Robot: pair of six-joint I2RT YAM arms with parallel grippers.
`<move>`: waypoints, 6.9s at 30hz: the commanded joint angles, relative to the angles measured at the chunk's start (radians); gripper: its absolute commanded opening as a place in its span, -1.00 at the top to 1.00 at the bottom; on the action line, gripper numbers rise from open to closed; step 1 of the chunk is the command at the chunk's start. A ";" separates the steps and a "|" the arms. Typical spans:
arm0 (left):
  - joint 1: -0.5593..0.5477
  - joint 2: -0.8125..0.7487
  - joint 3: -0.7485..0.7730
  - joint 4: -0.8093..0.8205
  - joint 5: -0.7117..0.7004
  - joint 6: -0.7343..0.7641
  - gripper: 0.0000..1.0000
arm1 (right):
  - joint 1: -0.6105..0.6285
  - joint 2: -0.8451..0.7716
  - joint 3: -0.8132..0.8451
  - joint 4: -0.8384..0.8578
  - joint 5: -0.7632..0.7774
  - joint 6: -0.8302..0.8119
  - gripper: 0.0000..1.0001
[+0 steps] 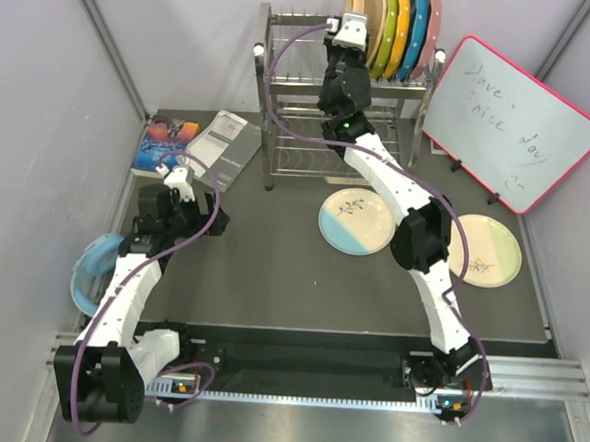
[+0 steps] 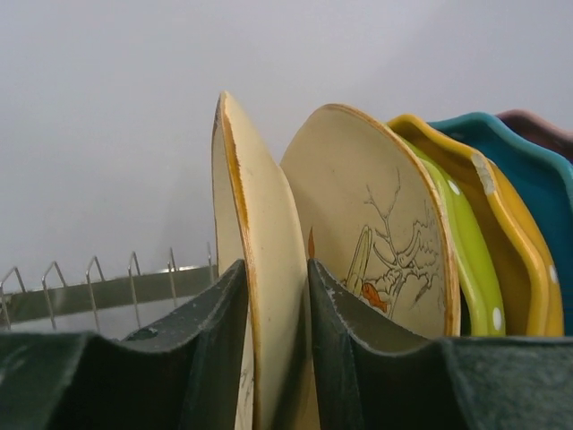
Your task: Load the plates into the dish rack
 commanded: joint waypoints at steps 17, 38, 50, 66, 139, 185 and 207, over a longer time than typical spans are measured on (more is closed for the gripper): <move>-0.024 -0.103 0.119 0.077 0.322 0.028 -0.98 | 0.162 -0.957 -0.884 -0.019 0.039 -0.283 -0.27; -0.533 0.646 0.353 0.261 0.047 -0.455 -0.98 | -0.242 -1.435 -1.589 -1.008 -0.819 0.168 -0.99; -0.587 0.818 0.404 0.317 -0.001 -0.539 -0.91 | -0.563 -1.021 -1.514 -0.935 -1.268 0.311 -0.91; -0.590 1.002 0.465 0.433 0.005 -0.574 -0.81 | -0.612 -0.560 -1.391 -0.719 -1.441 0.546 -0.72; -0.671 0.651 0.070 0.323 0.003 -0.449 -0.67 | -0.411 -0.790 -1.610 -0.843 -1.722 0.632 1.00; -0.209 -0.288 -0.071 -0.022 -0.202 -0.005 -0.87 | 0.264 -0.204 0.235 0.125 -0.029 -0.275 1.00; -0.211 -0.200 -0.156 0.091 -0.207 -0.054 -0.87 | 0.089 -0.290 0.119 -0.159 -0.111 0.027 1.00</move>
